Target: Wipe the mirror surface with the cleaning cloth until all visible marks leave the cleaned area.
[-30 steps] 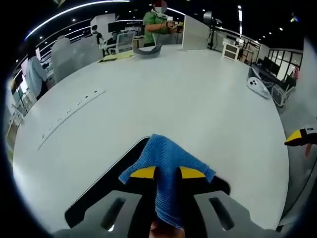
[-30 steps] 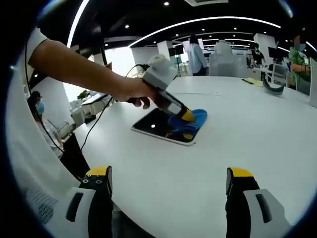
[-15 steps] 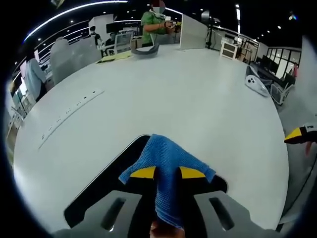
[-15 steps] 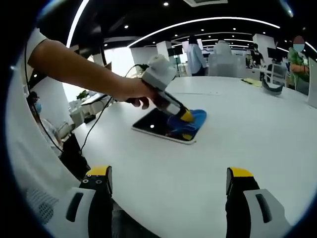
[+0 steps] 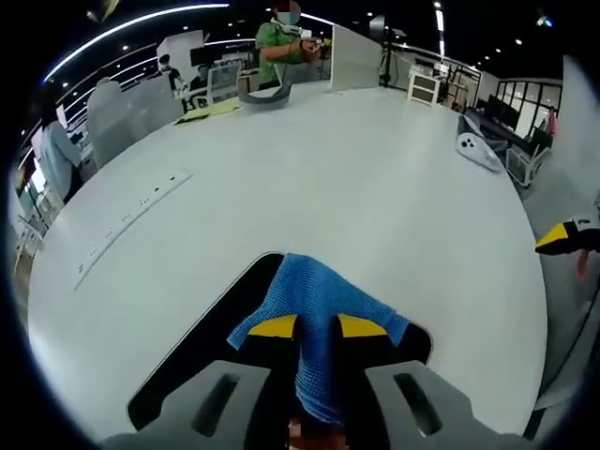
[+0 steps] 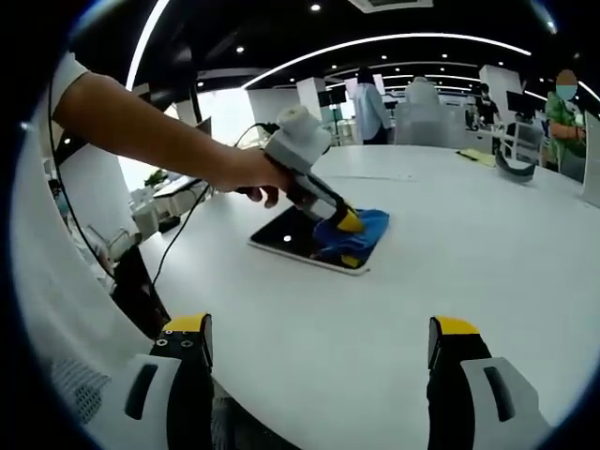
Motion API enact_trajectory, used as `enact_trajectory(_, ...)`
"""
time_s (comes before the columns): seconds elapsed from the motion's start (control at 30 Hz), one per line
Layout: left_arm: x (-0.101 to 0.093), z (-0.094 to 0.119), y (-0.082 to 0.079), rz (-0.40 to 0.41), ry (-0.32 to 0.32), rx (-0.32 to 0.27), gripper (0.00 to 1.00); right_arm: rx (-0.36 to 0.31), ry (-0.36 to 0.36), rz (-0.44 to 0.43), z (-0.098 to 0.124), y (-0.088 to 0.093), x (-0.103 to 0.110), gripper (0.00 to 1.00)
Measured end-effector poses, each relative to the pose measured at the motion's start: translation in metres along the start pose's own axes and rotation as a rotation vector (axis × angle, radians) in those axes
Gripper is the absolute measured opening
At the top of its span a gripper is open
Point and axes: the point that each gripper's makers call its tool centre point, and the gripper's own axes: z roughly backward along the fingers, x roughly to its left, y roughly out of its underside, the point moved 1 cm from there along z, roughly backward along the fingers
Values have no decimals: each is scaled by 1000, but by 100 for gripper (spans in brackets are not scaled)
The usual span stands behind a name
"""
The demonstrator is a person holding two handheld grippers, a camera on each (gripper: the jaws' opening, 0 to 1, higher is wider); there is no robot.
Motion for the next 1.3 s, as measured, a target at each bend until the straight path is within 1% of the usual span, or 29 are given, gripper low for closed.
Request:
enact_trajectory(0.1, 1, 1, 1, -19, 4, -3, 13, 1, 2, -4, 1, 0, 0, 96)
enact_trajectory(0.17, 1, 1, 1, -14, 5, 3, 13, 4, 4, -1, 1, 1, 0, 96)
enact_trajectory(0.23, 1, 2, 2, -41, 6, 7, 13, 3, 3, -1, 1, 0, -1, 96)
enact_trajectory(0.3, 2, 3, 3, -27, 6, 7, 13, 3, 2, 3, 1, 0, 0, 96)
enact_trajectory(0.5, 4, 7, 8, -34, 5, 9, 13, 11, -3, 3, 0, 2, 1, 96)
enact_trajectory(0.63, 5, 9, 10, -22, 6, 5, 13, 13, -2, 3, 1, 4, 2, 96)
enact_trajectory(0.8, 5, 10, 10, -27, 4, 7, 13, 21, 4, -1, 1, 9, 2, 96)
enact_trajectory(0.93, 6, 11, 12, -32, 3, 10, 13, 15, 3, 1, 1, 8, 4, 96)
enact_trajectory(1.3, 7, 16, 18, -16, -2, -8, 13, 19, 6, 9, 1, 11, 7, 96)
